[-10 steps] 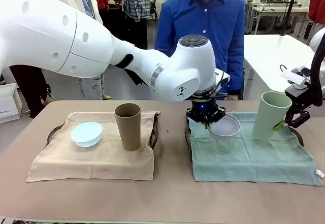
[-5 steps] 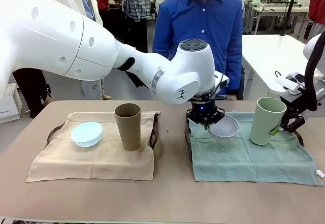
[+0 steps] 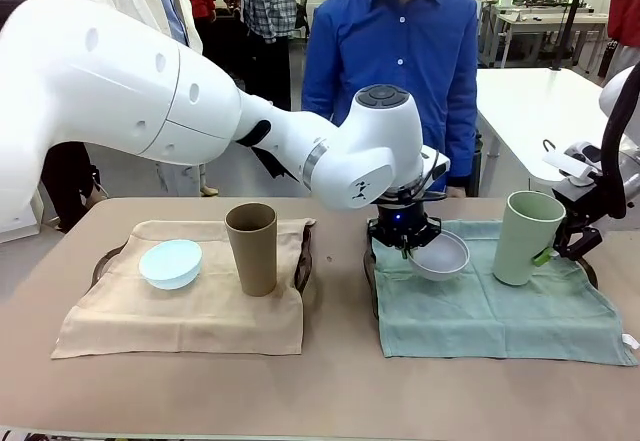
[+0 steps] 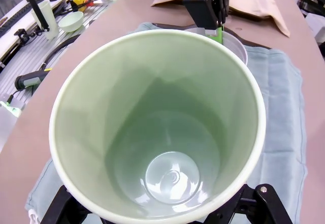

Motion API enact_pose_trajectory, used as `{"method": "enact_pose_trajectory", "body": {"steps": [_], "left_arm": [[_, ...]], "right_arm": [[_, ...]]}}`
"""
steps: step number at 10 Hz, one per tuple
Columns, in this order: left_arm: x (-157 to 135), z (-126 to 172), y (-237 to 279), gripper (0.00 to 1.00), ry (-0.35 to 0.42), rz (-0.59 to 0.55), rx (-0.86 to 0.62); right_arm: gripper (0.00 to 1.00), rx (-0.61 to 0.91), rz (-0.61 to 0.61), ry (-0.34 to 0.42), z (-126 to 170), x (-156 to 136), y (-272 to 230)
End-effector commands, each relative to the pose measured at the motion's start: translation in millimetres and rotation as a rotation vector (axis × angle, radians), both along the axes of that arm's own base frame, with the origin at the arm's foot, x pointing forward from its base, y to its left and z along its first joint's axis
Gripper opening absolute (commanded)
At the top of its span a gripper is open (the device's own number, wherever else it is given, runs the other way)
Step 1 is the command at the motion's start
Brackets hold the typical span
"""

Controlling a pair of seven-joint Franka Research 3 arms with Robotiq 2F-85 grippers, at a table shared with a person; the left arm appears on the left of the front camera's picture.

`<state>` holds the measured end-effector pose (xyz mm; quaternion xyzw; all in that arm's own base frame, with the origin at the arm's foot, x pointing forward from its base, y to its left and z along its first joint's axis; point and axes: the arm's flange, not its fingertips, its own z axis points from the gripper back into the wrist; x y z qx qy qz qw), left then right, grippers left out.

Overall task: Set up a tray with a mat and arrange the tableware.
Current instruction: Place the Picnic Bowl and Reusable plastic cup back onto the Handle tray in front of the human's position.

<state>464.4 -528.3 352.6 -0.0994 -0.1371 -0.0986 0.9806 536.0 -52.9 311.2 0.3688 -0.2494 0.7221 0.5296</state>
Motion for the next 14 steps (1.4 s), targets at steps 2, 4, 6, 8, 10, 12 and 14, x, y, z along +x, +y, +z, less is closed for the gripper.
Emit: {"method": "enact_pose_trajectory", "body": {"steps": [2, 4, 6, 8, 10, 12, 14], "left_arm": [[7, -4, 0, 0.04, 0.030, -0.011, -0.004], [7, -4, -1, 0.64, 0.048, -0.005, -0.001], [2, 3, 2, 1.00, 0.056, -0.007, -0.014], [-5, 11, 2, 0.47, 0.065, -0.009, -0.015], [-11, 22, 6, 0.67, 0.075, -0.015, -0.045], [-18, 36, 10, 0.87, 0.063, -0.017, -0.051], [-30, 55, 18, 1.00, 0.063, -0.022, -0.064]], "right_arm": [[0.84, 0.004, -0.037, 0.000, 3, 5, 1], [1.00, -0.025, -0.057, 0.009, 3, 4, 1], [1.00, -0.170, -0.168, 0.047, 10, -7, 9], [1.00, -0.182, -0.276, 0.115, 24, -15, 5], [1.00, -0.167, -0.303, 0.122, 36, -20, -13], [1.00, -0.142, -0.325, 0.137, 45, -27, -31], [1.00, -0.176, -0.365, 0.160, 61, -38, -39]]}}
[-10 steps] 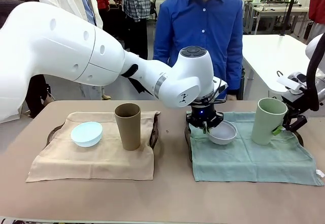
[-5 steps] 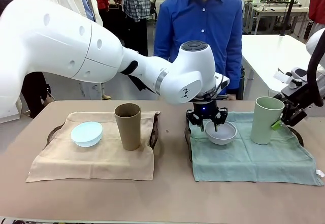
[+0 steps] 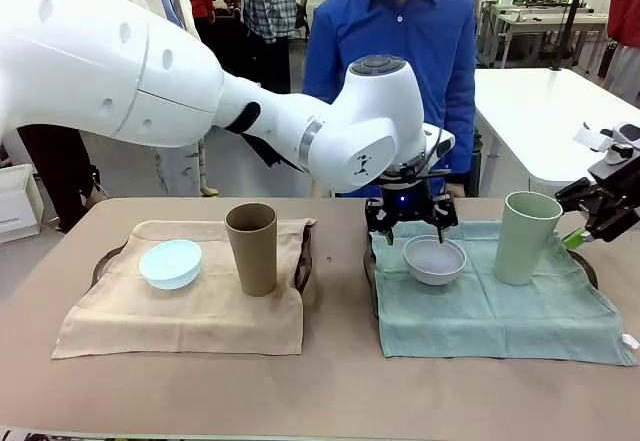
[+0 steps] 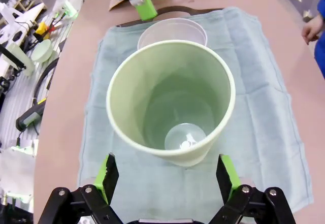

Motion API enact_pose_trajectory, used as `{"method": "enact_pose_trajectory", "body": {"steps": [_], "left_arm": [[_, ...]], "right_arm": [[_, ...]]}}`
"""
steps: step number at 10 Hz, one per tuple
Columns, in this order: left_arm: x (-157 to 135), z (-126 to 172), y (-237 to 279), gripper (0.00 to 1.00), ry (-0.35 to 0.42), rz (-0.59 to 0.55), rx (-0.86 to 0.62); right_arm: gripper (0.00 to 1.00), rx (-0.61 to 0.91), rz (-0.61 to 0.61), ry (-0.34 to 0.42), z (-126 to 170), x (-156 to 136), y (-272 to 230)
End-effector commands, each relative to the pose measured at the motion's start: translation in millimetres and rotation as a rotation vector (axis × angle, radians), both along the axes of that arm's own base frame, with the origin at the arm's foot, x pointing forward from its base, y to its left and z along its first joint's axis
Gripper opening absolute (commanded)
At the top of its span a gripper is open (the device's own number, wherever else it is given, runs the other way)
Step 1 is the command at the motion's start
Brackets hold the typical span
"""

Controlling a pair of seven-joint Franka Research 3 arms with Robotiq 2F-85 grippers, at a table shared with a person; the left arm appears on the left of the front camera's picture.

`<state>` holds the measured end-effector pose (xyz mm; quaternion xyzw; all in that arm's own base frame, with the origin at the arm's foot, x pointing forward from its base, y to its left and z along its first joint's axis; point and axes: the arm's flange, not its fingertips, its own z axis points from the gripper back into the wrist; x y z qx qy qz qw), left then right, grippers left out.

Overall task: Set up a tray with a mat and arrange the tableware.
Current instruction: Place the Picnic Bowl and Reusable plastic cup back onto the Handle tray in front of the human's position.

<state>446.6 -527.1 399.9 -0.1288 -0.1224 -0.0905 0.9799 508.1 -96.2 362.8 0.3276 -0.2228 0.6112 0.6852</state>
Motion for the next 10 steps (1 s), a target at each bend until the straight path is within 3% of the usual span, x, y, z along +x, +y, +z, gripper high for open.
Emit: {"method": "enact_pose_trajectory", "body": {"steps": [1, 4, 7, 8, 10], "left_arm": [[-21, 22, 19, 1.00, 0.004, -0.041, -0.002], [-48, 82, 39, 1.00, -0.077, -0.112, 0.098], [-77, 143, 60, 1.00, -0.129, -0.182, 0.233], [-86, 164, 66, 1.00, -0.147, -0.188, 0.274], [-101, 204, 78, 1.00, -0.161, -0.165, 0.333]], "right_arm": [[1.00, -0.066, -0.056, 0.050, 27, -17, 3], [1.00, -0.323, -0.285, 0.281, 111, -44, 26], [1.00, -0.488, -0.560, 0.468, 165, -67, 53], [1.00, -0.519, -0.628, 0.491, 182, -81, 67], [1.00, -0.553, -0.716, 0.463, 219, -117, 87]]}}
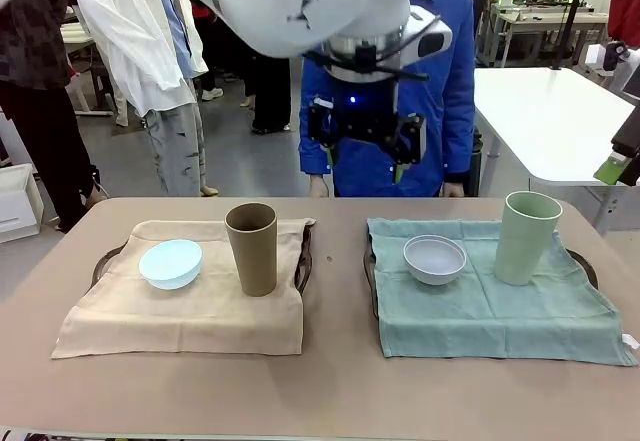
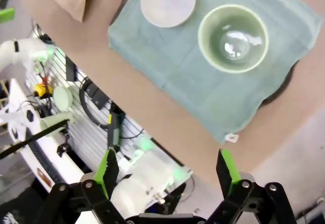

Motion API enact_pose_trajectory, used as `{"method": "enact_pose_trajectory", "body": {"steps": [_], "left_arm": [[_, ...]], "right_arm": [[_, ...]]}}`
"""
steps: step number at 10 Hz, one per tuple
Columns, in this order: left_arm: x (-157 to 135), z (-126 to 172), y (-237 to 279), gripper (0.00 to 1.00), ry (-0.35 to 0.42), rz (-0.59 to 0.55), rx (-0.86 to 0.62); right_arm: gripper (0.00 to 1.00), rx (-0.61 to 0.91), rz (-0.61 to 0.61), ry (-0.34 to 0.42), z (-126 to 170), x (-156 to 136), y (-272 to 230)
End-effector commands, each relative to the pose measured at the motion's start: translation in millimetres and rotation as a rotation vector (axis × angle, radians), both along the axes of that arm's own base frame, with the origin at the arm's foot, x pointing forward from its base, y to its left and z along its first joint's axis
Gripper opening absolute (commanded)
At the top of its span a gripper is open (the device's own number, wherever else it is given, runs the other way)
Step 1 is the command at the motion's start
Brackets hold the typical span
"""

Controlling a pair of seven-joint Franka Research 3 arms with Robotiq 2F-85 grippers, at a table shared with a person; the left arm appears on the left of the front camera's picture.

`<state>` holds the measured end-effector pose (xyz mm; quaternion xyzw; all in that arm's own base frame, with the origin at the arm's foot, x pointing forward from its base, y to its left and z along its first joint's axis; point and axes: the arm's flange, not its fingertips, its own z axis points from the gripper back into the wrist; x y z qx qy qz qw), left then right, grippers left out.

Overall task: Set up a tray with a mat and arrange the tableware.
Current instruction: Place the Picnic Bowl and Reusable plastic cup back onto the Handle tray in front of the human's position.

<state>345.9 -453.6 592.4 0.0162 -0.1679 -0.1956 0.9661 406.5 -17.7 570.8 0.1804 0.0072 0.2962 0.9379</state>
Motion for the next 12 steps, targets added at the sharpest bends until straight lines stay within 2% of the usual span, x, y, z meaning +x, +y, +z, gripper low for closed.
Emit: {"method": "enact_pose_trajectory", "body": {"steps": [1, 2, 3, 4, 12], "left_arm": [[-7, 30, 12, 1.00, -0.031, 0.026, 0.031], [-9, 41, 20, 1.00, -0.034, 0.050, 0.015], [-7, 43, 25, 1.00, -0.039, 0.077, 0.002], [-10, 35, 16, 1.00, -0.026, 0.029, 0.018], [-10, 35, 16, 1.00, -0.026, 0.029, 0.018]], "right_arm": [[1.00, -0.082, -0.059, -0.030, 23, -30, 14], [1.00, -0.117, -0.080, -0.064, 28, -40, 14], [1.00, -0.159, -0.046, -0.133, 26, -44, 12], [1.00, -0.051, -0.050, -0.043, 34, -29, 12], [1.00, -0.051, -0.050, -0.043, 34, -29, 12]]}}
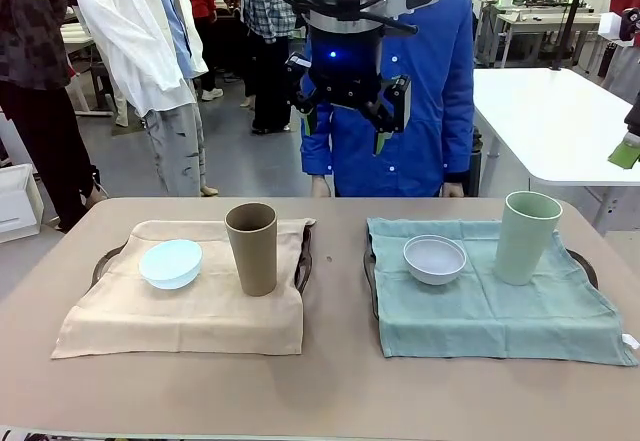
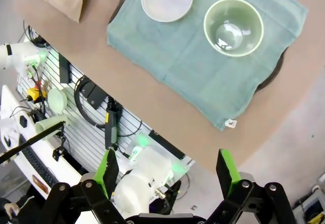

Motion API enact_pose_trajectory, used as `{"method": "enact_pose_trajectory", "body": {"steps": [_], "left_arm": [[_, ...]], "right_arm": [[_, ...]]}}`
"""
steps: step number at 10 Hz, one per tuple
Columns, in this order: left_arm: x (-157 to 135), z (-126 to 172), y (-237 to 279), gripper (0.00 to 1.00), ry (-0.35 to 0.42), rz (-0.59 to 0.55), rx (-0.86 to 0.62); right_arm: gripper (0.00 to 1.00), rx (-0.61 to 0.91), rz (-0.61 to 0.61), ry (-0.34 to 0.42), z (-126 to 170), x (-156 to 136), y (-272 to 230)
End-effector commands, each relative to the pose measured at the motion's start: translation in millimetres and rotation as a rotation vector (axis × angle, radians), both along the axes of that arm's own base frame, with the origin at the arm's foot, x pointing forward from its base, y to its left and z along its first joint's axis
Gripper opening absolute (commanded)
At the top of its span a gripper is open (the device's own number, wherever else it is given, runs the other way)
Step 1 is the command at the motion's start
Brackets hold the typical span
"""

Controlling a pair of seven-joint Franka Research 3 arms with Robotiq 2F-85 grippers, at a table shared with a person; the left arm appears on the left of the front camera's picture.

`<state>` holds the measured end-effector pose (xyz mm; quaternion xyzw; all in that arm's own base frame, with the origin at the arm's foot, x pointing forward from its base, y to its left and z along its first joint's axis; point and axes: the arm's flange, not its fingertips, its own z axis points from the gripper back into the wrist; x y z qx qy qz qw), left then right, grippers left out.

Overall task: Set up a tray with a mat and arrange the tableware.
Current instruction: Place the Picnic Bowl and Reusable plastic cup back onto the Handle tray in front of the human's position.

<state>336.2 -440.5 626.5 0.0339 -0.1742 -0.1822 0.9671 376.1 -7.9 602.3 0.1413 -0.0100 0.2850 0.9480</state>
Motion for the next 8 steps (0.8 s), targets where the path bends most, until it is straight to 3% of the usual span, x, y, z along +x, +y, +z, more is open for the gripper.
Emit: {"method": "enact_pose_trajectory", "body": {"steps": [1, 3, 5, 8], "left_arm": [[-1, 1, 3, 1.00, -0.007, -0.003, -0.009], [0, 0, 0, 1.00, 0.000, 0.000, 0.000], [-7, 12, 68, 1.00, 0.053, -0.013, -0.083], [-20, 17, 145, 1.00, 0.051, 0.054, -0.158]], "right_arm": [[1.00, 0.017, -0.017, 0.008, 3, 1, 3], [1.00, -0.041, -0.008, -0.042, 5, -7, -9], [1.00, -0.031, -0.057, -0.056, 3, 5, -35], [1.00, 0.033, -0.095, -0.047, 0, 17, -63]]}}
